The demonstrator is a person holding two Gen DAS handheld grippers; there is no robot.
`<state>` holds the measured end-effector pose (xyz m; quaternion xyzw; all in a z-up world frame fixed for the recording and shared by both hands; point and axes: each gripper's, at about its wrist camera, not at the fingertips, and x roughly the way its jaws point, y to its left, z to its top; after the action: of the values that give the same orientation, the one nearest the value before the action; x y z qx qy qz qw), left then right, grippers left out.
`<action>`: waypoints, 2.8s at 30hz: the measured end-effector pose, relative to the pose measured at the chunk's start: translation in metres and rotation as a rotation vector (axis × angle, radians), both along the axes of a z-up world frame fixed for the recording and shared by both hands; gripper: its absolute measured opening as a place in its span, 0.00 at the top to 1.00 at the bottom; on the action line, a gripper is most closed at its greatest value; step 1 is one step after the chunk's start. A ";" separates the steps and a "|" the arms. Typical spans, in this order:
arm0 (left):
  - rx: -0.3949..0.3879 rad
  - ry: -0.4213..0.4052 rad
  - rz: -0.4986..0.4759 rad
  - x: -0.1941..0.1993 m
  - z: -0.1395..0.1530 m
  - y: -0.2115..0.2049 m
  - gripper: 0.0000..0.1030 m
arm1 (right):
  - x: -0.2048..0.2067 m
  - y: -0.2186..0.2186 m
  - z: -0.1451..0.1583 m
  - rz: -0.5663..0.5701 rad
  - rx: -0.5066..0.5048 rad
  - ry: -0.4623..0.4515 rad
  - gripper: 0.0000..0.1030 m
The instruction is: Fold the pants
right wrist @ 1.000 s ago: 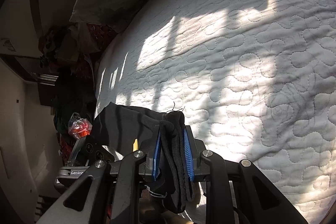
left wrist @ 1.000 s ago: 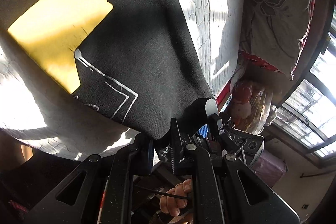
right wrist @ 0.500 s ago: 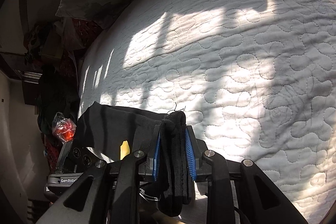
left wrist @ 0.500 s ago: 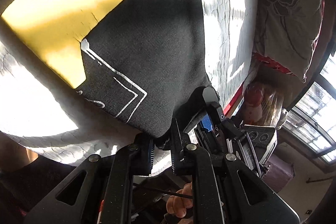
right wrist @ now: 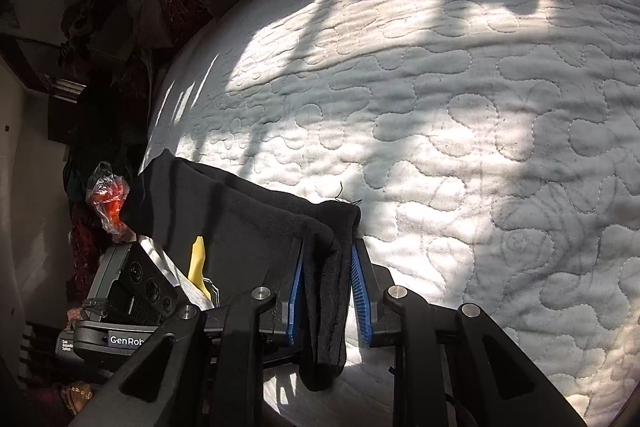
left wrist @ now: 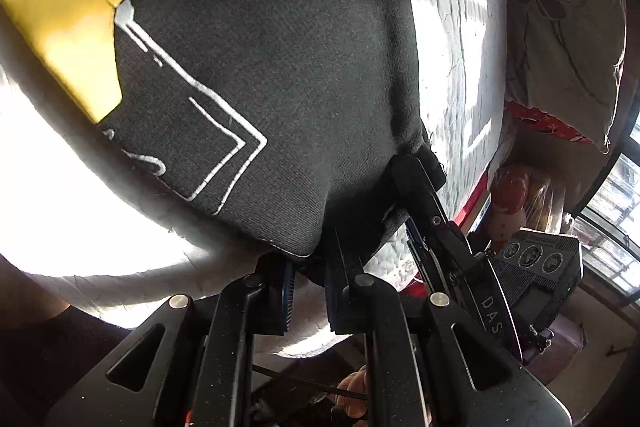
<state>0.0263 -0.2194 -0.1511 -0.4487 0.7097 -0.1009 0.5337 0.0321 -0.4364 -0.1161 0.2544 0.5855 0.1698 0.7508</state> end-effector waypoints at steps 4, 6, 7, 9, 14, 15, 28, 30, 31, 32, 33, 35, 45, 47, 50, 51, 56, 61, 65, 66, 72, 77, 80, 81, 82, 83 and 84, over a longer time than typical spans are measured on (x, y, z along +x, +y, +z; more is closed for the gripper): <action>-0.101 0.039 0.013 0.002 0.000 0.007 0.95 | 0.006 0.011 0.017 0.037 -0.109 -0.020 0.86; -0.119 0.043 0.014 0.000 0.002 0.011 0.95 | 0.005 0.014 0.025 0.036 -0.114 -0.031 0.86; -0.121 0.043 0.012 -0.001 0.003 0.011 0.95 | 0.003 0.014 0.028 0.036 -0.112 -0.031 0.86; -0.130 0.047 0.013 -0.002 0.004 0.011 0.95 | 0.000 0.013 0.032 0.034 -0.119 -0.033 0.86; -0.153 0.053 0.018 -0.003 0.008 0.018 0.95 | -0.004 0.015 0.042 0.026 -0.124 -0.032 0.86; -0.159 0.054 0.020 -0.003 0.009 0.019 0.95 | -0.005 0.016 0.044 0.027 -0.127 -0.034 0.86; -0.243 0.040 0.058 0.000 0.029 0.058 0.95 | 0.004 0.046 0.072 0.019 -0.178 -0.039 0.86; -0.258 0.040 0.072 0.002 0.031 0.063 0.95 | 0.006 0.053 0.079 0.022 -0.182 -0.046 0.86; -0.267 0.040 0.079 0.002 0.032 0.068 0.95 | 0.007 0.057 0.082 0.026 -0.183 -0.050 0.86; -0.274 0.038 0.088 0.003 0.033 0.075 0.95 | 0.008 0.063 0.086 0.029 -0.185 -0.054 0.86; -0.279 0.035 0.096 0.004 0.034 0.080 0.95 | 0.009 0.067 0.089 0.033 -0.187 -0.058 0.86; -0.287 0.030 0.117 0.005 0.036 0.090 0.95 | 0.013 0.078 0.095 0.041 -0.190 -0.065 0.86; -0.309 0.049 0.248 0.011 0.024 0.157 0.95 | 0.035 0.136 0.100 0.084 -0.165 -0.064 0.86; -0.308 0.058 0.272 0.009 0.020 0.168 0.95 | 0.041 0.148 0.097 0.092 -0.155 -0.059 0.86; -0.305 0.076 0.307 0.011 0.011 0.183 0.95 | 0.049 0.165 0.091 0.103 -0.139 -0.047 0.86; -0.304 0.083 0.318 0.011 0.010 0.182 0.95 | 0.052 0.171 0.088 0.106 -0.133 -0.041 0.86; -0.304 0.122 0.365 0.010 -0.007 0.197 0.95 | 0.065 0.198 0.069 0.123 -0.112 -0.009 0.86; -0.308 0.154 0.391 0.007 -0.022 0.206 0.95 | 0.078 0.216 0.047 0.121 -0.088 0.032 0.84; -0.322 0.192 0.425 0.002 -0.036 0.209 0.95 | 0.084 0.225 0.034 0.116 -0.083 0.057 0.82; -0.330 0.205 0.441 0.000 -0.039 0.210 0.95 | 0.084 0.226 0.032 0.112 -0.085 0.060 0.81; -0.416 0.263 0.471 -0.009 -0.055 0.212 0.94 | 0.086 0.232 0.024 0.090 -0.096 0.070 0.78; -0.404 0.272 0.491 -0.022 -0.055 0.222 0.80 | 0.085 0.237 0.030 0.070 -0.113 0.063 0.72; -0.365 0.228 0.505 -0.029 -0.042 0.233 0.60 | 0.080 0.235 0.040 0.052 -0.126 0.030 0.67; -0.334 0.208 0.500 -0.031 -0.036 0.237 0.56 | 0.077 0.232 0.043 0.042 -0.125 0.020 0.64; -0.295 0.182 0.490 -0.033 -0.029 0.241 0.51 | 0.074 0.228 0.047 0.031 -0.119 0.011 0.64; -0.252 0.146 0.473 -0.034 -0.022 0.244 0.49 | 0.071 0.223 0.051 0.017 -0.108 0.005 0.64; -0.204 0.105 0.438 -0.033 -0.013 0.245 0.49 | 0.067 0.217 0.055 -0.001 -0.090 -0.003 0.64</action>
<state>-0.0067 0.0259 -0.1645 -0.6481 0.6083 -0.0302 0.4572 0.0986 -0.2191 -0.0611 0.2206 0.5913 0.1434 0.7623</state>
